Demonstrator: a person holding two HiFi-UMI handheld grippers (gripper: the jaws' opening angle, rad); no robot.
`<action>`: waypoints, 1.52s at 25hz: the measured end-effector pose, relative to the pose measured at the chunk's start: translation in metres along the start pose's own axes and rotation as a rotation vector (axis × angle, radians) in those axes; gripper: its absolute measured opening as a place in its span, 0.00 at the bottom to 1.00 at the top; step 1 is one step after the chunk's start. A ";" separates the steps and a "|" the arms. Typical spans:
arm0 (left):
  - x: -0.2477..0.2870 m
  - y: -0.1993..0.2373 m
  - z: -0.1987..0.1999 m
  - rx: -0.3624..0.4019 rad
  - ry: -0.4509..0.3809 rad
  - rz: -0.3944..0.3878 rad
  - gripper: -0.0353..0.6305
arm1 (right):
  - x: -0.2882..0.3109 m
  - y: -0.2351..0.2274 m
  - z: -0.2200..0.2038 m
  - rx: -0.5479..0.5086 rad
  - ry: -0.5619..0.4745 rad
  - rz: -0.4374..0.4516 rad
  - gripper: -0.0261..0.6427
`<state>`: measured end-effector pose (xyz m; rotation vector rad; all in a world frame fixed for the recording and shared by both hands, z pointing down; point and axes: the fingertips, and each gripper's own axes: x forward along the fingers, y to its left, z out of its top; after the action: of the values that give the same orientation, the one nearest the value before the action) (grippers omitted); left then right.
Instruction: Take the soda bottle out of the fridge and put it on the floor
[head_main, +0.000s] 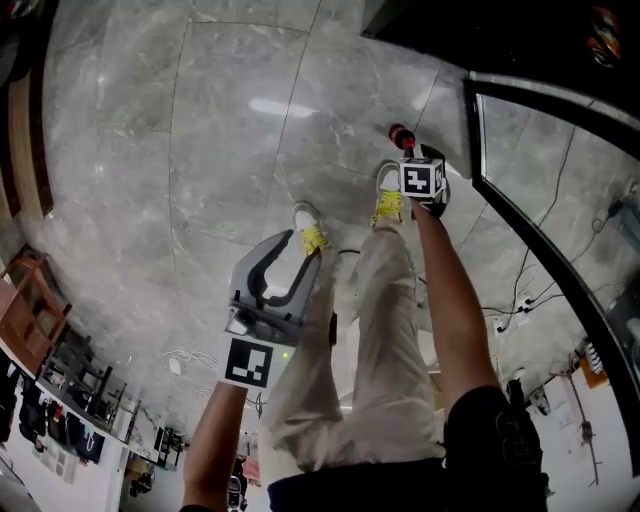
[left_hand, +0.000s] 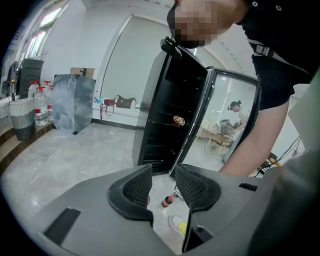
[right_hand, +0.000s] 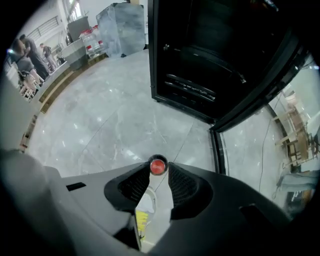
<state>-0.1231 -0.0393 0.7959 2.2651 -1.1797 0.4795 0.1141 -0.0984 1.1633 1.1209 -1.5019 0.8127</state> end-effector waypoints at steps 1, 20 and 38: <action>-0.008 -0.008 0.014 -0.002 -0.011 0.002 0.29 | -0.020 -0.001 -0.001 0.022 0.003 0.001 0.19; -0.231 -0.158 0.284 0.421 -0.127 -0.185 0.11 | -0.624 0.046 0.030 0.285 -0.478 0.076 0.03; -0.326 -0.233 0.308 0.476 -0.262 -0.266 0.08 | -0.856 0.100 -0.052 0.368 -0.863 -0.068 0.03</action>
<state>-0.0906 0.0929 0.3092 2.9197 -0.9289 0.3977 0.0514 0.1812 0.3486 1.9473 -2.0324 0.5857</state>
